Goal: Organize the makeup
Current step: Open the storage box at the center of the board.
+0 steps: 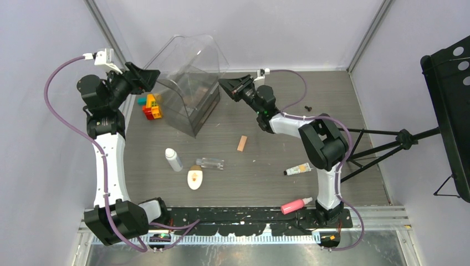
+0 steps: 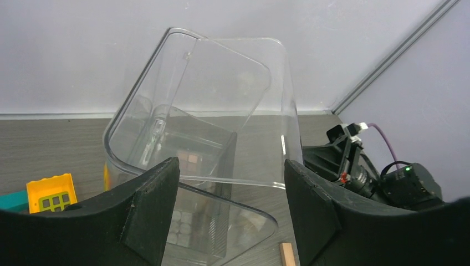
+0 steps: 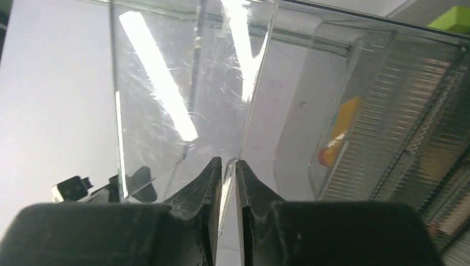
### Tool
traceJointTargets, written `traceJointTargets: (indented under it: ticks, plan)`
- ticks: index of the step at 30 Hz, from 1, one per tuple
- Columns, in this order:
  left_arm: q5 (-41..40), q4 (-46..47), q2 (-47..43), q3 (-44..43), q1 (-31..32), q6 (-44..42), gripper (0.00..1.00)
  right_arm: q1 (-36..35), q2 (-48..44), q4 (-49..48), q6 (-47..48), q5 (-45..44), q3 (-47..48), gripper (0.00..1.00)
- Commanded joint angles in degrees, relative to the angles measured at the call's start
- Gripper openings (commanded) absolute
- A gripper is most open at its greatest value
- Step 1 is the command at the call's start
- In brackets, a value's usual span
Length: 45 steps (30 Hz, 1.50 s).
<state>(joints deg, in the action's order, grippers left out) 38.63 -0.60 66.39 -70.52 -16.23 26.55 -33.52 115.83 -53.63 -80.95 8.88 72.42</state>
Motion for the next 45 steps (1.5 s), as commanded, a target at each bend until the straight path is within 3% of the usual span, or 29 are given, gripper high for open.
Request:
traceJointTargets:
  ticks: [1,20,28,36,45]
  plan:
    - [0.2,2.63,-0.95,0.01,0.16,-0.44,0.71,-0.69,-7.36,-4.82,1.55,0.67,2.64,0.22]
    - [-2.85,-8.01,-3.19,-7.3,0.23,-4.48,0.76,-0.77,-8.7,0.24,2.73,1.79,9.01,0.26]
    - [-2.75,-6.21,-3.73,-2.93,0.17,-7.64,0.6,-0.76,-7.99,1.87,2.71,2.27,12.12,0.26]
    - [-4.43,-2.84,-1.53,-2.68,0.29,-7.71,0.8,-0.77,-8.19,3.26,3.16,2.61,13.93,0.26]
    - [-2.68,1.13,3.23,-4.85,0.38,-6.86,0.82,-0.82,-7.86,3.43,2.64,2.87,15.16,0.26]
